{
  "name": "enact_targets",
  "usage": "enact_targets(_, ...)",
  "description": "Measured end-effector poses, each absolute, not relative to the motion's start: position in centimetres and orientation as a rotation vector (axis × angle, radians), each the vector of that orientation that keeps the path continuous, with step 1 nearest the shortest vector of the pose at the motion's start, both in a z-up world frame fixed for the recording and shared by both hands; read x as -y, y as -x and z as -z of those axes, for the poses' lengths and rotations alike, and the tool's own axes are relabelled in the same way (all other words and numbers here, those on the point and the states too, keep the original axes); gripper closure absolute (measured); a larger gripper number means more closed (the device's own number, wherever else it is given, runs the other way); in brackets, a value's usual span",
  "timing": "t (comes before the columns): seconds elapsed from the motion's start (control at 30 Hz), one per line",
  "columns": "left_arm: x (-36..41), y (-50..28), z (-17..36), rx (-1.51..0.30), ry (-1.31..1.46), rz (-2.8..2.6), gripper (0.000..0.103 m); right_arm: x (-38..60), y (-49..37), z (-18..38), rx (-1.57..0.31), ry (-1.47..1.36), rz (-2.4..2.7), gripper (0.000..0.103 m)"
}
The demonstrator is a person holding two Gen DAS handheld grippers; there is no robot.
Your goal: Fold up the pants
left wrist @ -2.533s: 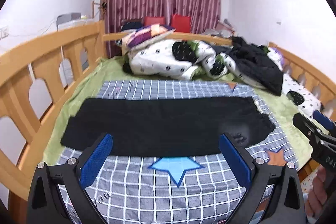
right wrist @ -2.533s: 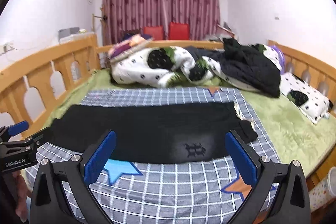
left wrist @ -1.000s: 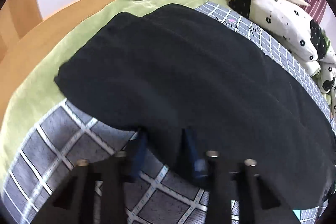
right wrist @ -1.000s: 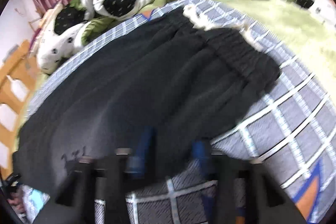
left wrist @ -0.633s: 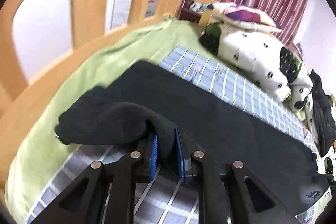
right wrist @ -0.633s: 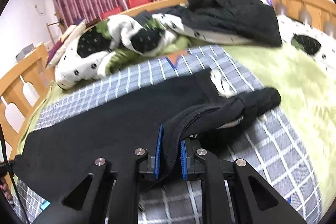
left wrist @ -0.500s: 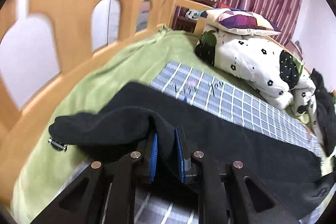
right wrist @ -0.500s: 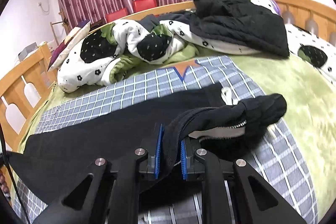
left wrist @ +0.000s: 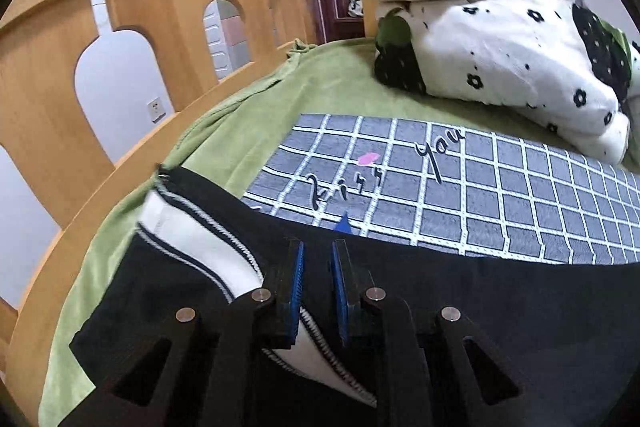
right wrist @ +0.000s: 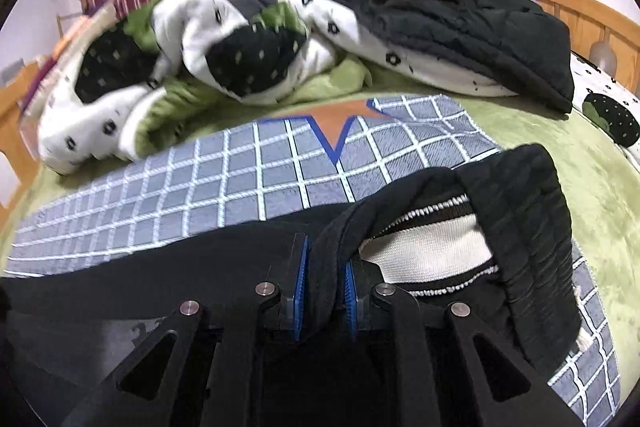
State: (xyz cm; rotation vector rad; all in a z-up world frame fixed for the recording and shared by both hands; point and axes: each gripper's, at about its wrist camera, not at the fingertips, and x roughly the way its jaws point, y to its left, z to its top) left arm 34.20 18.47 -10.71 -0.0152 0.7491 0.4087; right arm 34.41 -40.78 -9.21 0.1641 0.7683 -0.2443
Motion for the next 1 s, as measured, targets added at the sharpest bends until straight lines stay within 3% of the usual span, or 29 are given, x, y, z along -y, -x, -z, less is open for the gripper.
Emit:
enact_targets(0.13, -17.9, -33.7, 10.5, -0.746, 0.005, -0.395, 0.089, 40.2, -34.1, 9.5, -0.770, -0.143, 0.234, 0.074)
enact_targets(0.33, -17.3, -31.6, 8.7, -0.746, 0.003, -0.358, 0.089, 38.8, -31.6, 8.3, -0.769, -0.075, 0.215, 0.070)
enact_targets(0.6, -17.1, -25.5, 6.9, -0.785, 0.093, -0.260, 0.089, 34.5, -25.5, 6.5, -0.819, 0.006, 0.165, 0.067)
enact_targets(1.0, -18.5, -17.6, 11.3, -0.929, 0.143, -0.231, 0.089, 26.7, -18.4, 5.2, -0.846, 0.054, 0.073, 0.066)
